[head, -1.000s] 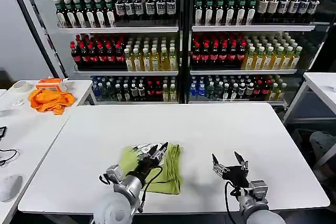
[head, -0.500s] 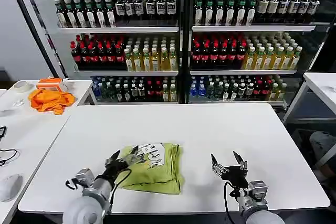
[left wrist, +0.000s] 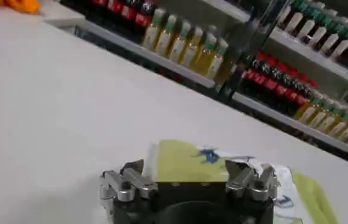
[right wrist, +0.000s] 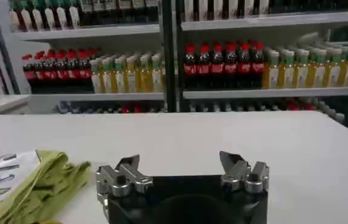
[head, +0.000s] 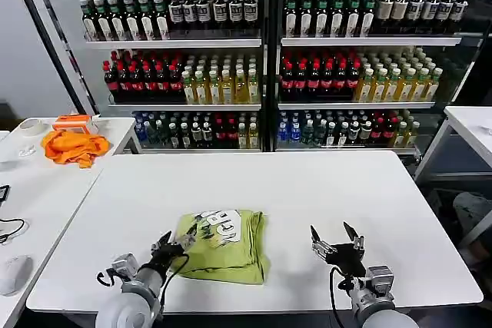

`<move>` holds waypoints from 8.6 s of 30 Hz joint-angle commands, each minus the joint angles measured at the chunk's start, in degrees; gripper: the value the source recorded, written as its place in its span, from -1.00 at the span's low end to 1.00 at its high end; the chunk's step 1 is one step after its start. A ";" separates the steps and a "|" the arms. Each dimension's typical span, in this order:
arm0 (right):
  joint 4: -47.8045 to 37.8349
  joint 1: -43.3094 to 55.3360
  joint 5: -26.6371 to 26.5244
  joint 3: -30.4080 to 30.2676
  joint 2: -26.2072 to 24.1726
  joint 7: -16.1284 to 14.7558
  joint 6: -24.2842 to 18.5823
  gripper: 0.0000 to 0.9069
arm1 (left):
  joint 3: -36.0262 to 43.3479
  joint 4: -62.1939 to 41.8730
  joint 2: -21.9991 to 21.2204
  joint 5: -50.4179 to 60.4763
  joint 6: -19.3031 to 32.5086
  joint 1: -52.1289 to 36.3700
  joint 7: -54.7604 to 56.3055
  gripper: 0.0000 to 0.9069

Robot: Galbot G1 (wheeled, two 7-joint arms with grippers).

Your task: Fold and organize the clothes.

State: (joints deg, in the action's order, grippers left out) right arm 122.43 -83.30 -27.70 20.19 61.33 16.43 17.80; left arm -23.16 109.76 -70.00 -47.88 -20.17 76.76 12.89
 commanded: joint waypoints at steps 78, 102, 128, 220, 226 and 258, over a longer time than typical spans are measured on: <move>1.91 -1.78 -0.35 3.36 0.50 0.10 0.08 1.00 | 20.00 3.84 13.45 32.29 -4.48 -12.96 -6.16 -0.96; 0.59 0.09 -1.81 4.72 -0.43 -0.17 0.18 1.00 | 37.51 -27.46 -18.40 16.76 2.55 -37.52 8.05 1.00; -29.52 37.88 -31.59 -14.76 12.83 4.63 4.86 1.00 | 7.56 0.21 1.45 17.29 8.88 -10.23 7.93 1.00; -5.77 -0.40 10.34 8.87 3.12 -3.74 -12.20 1.00 | 6.49 3.18 2.35 33.03 12.21 -3.34 4.85 1.00; -6.82 -2.37 11.04 9.55 3.65 -4.30 -12.38 1.00 | 5.72 3.54 1.26 34.27 11.56 -2.02 4.20 1.00; -7.92 -3.45 12.88 10.84 3.75 -5.14 -14.46 1.00 | 4.88 4.60 1.34 35.18 10.41 -0.81 2.20 1.00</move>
State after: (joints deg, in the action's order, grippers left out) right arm 113.81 -85.94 -15.38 30.53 65.07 11.31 3.73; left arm -18.30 114.35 -68.65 -12.98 -9.63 75.80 15.16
